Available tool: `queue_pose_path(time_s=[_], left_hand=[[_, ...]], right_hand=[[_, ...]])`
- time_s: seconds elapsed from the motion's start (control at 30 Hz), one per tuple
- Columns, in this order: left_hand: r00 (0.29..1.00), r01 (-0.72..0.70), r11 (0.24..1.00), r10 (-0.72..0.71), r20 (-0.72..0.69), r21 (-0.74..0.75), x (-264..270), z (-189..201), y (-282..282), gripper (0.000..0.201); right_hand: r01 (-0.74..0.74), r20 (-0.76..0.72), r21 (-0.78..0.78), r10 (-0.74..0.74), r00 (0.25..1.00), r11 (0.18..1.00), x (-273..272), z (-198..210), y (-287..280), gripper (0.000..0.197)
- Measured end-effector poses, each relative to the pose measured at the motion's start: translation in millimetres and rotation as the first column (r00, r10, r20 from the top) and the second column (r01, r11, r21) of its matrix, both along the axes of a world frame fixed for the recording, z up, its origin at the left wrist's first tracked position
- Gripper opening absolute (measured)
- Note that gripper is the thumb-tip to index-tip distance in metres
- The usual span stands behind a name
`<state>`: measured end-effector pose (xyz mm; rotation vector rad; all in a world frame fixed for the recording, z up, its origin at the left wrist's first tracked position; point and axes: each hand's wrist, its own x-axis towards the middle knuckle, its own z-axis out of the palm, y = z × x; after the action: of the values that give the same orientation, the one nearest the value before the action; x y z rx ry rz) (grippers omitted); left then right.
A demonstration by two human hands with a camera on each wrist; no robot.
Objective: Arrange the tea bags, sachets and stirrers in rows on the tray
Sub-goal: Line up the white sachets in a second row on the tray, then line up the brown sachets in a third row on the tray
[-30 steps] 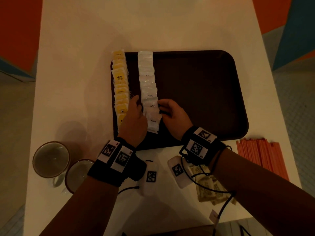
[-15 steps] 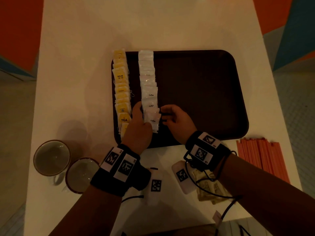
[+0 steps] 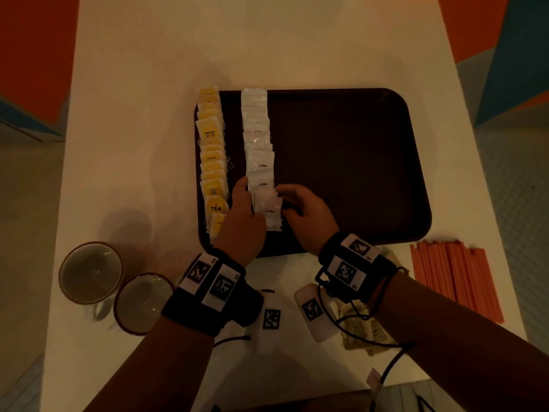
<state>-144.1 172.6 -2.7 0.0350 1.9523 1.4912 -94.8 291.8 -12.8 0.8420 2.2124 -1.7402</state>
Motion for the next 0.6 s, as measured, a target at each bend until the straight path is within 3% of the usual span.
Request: queue_pose_path(time_s=[0.6], left_hand=[[0.994,0.026,0.996,-0.035,-0.106,-0.081,1.2,-4.1,-4.7,0.067]], right_hand=[[0.015,0.007,0.052,-0.015,1.0,0.999,4.8,3.5,-2.7,0.041]])
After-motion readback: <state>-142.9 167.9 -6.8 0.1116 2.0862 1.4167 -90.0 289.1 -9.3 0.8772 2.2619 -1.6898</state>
